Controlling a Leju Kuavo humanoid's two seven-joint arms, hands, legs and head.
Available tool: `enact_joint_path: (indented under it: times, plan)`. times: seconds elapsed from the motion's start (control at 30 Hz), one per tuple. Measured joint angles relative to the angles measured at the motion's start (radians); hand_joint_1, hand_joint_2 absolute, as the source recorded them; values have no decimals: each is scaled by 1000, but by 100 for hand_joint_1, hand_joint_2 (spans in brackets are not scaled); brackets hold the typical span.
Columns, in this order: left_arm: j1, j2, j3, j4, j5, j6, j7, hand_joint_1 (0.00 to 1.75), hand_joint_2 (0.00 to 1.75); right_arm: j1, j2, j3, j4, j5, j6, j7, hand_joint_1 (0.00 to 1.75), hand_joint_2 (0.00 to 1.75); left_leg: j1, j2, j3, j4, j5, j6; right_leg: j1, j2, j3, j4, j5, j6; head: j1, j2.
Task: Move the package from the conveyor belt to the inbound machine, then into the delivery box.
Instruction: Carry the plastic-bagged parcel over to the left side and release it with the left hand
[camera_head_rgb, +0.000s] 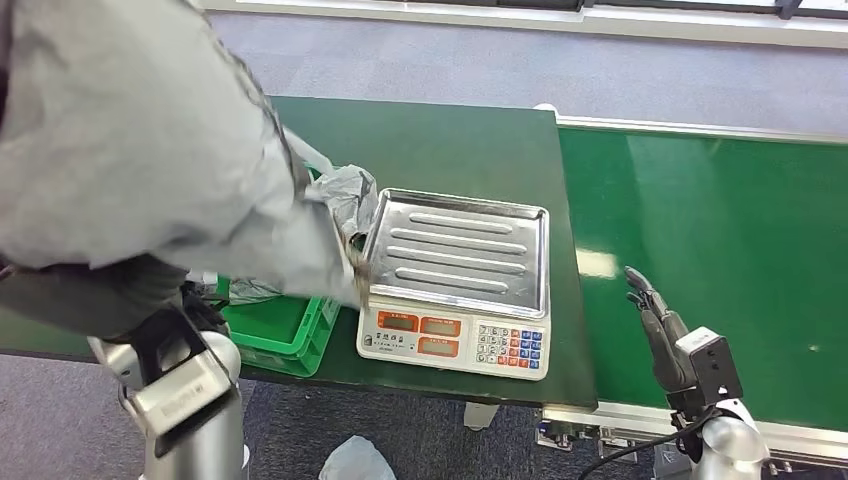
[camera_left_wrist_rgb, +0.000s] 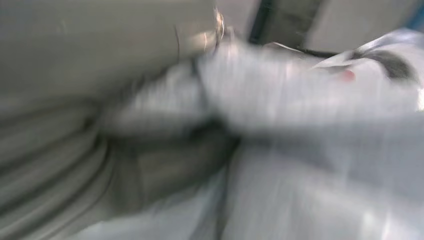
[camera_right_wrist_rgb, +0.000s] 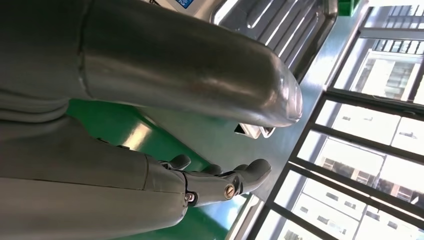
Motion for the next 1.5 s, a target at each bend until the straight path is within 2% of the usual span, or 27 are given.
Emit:
enact_joint_path:
  times: [0.1,0.2,0.27,0.33,0.43,0.53,0.6,0.73,0.83,0.93,0.97,1.03,1.1,1.3,1.5]
  plan:
    - [-38,21,49,284,88,-17,77,175,175,2,-3,7,0,-11,0,0,0,0,0,-3,2,0,1,-1,0,-4,4,0,1,-1,1,0]
    - [-64,45,87,508,112,1,67,175,175,11,-9,13,0,-15,0,0,0,0,0,3,-1,0,3,-1,0,2,-1,1,5,-3,0,0]
    - [-87,53,127,638,74,17,60,175,175,17,-11,15,0,-15,0,0,0,0,0,4,-1,0,3,-1,0,4,-1,1,5,-2,0,0]
    - [-104,54,203,730,-17,22,55,175,175,22,-12,17,0,-17,0,0,0,0,0,5,-1,0,3,-1,0,5,-2,1,5,-3,-1,0]
    - [-143,54,331,828,-149,25,52,175,175,25,-12,17,0,-22,0,0,0,0,0,5,-2,0,3,-1,0,5,-3,1,5,-3,0,0]
    - [-192,56,440,923,-277,25,122,175,175,27,-12,17,-2,-28,0,0,0,0,1,4,-2,0,2,-2,1,4,-3,1,4,-3,0,0]
    - [-226,63,495,988,-330,25,164,175,175,30,-10,17,-4,-32,0,0,0,0,1,4,-2,0,2,-2,1,4,-3,1,4,-3,0,0]
    - [-281,74,570,1077,-382,26,182,175,175,42,-7,17,-14,-38,0,0,0,0,0,3,-2,0,2,-2,0,4,-3,1,4,-3,0,0]
    - [-298,73,627,1089,-413,27,149,175,175,51,-5,17,-23,-41,0,0,0,0,0,4,-2,0,2,-2,0,4,-3,1,4,-3,0,0]
    - [-307,58,715,1059,-426,28,37,175,175,56,-5,16,-25,-39,0,0,0,0,0,4,-2,0,2,-2,0,5,-3,1,4,-3,0,0]
    - [-310,50,750,1045,-428,28,-3,170,175,57,-4,16,-25,-37,0,0,0,0,0,4,-2,0,2,-2,1,5,-3,1,4,-3,0,0]
    - [-316,35,815,1017,-426,28,-54,83,175,58,-2,14,-27,-32,0,0,0,0,0,4,-2,0,2,-2,1,5,-3,1,4,-3,0,0]
    - [-320,24,857,997,-424,28,-72,0,175,61,1,11,-33,-27,0,0,0,0,0,4,-2,0,2,-2,1,5,-3,1,4,-3,-1,0]
    - [-328,1,902,987,-369,28,-80,0,175,68,10,7,-49,-20,0,0,0,0,0,4,-2,0,2,-2,1,5,-3,1,4,-3,-1,0]
    - [-306,-10,815,972,-138,28,-81,0,175,69,10,6,-50,-23,0,0,0,0,0,4,-2,0,2,-2,0,4,-3,1,4,-3,0,0]
